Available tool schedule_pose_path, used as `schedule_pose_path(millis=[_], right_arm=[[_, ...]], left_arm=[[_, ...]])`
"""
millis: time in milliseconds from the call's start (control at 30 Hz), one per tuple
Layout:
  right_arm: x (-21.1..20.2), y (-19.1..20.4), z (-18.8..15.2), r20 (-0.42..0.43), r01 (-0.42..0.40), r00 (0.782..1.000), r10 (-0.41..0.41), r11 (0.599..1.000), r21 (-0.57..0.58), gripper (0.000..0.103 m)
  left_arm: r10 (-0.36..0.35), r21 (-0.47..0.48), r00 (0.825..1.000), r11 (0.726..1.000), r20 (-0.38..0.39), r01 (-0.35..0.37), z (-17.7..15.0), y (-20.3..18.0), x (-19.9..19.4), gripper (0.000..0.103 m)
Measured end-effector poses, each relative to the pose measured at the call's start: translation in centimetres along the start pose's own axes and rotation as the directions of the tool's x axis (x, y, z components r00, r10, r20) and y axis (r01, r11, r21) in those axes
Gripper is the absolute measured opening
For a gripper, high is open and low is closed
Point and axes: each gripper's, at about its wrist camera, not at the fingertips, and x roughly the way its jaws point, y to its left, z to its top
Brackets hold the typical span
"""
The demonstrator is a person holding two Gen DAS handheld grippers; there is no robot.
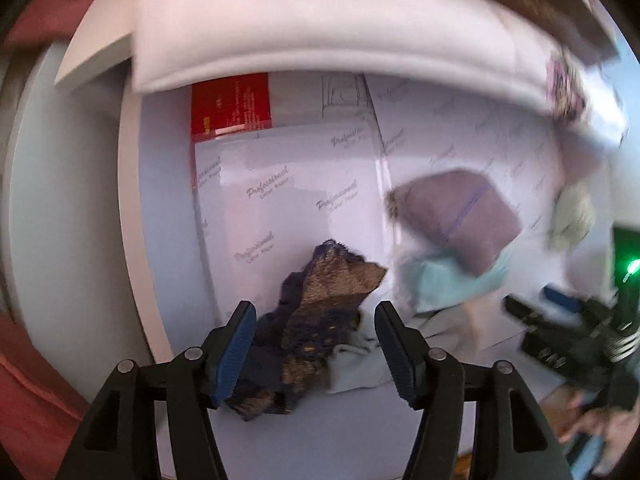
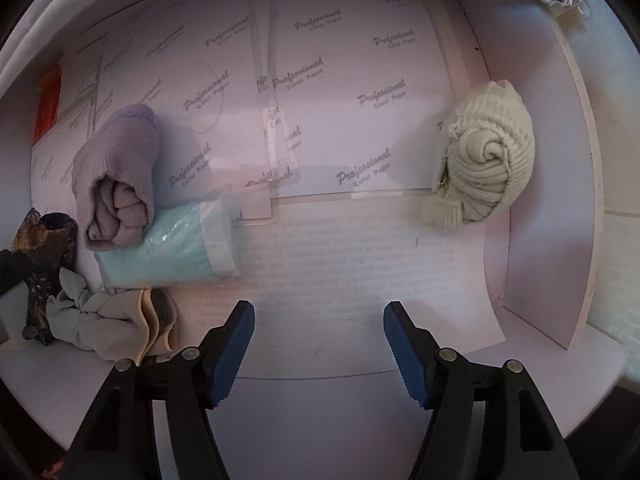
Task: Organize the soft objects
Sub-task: 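Lift the dark lace garment out of the drawer with the left tool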
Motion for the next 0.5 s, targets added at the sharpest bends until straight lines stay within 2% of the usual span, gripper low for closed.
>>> schedule_pose_path(millis=[200,267,300,400,433,500], right_arm=[[0.0,0.6,-0.2,0.000,-0.009,1.000,0.009,0.999,-0.033,0.068],[0.1,0.9,-0.2,-0.001,-0.012,1.000,0.012,0.999,-0.035,0.068],[0.1,1.1,-0.3,0.000,-0.011,1.000,0.011,0.999,-0.036,0.068],[0.1,1.5,-0.3,0.004,-0.005,1.000,0.005,0.999,-0.045,0.068],[0.0,1.8,-0.4,0.006,-0.003,1.000,0.003,0.999,-0.048,0.068],[0.2,2.0,-0.3,0.009,0.004,1.000,-0.004,0.999,-0.052,0.068]], left_arm=[[0.018,-0.013,0.999,1.000,-0.045,-0.019,0.3,-0.1,2.5,0.062],[0.022,-0.010,0.998,1.000,-0.062,-0.023,0.3,0.0,3.6,0.055],[0.027,-0.009,0.998,1.000,-0.064,-0.028,0.2,0.2,3.9,0.045],[0.053,0.024,0.997,0.998,-0.047,-0.052,-0.2,-0.4,4.5,0.035],[0.051,0.035,0.998,0.998,-0.035,-0.049,-0.3,-0.4,4.2,0.031],[0.019,0.012,1.000,1.000,0.001,-0.019,-0.4,-0.2,3.3,0.029]])
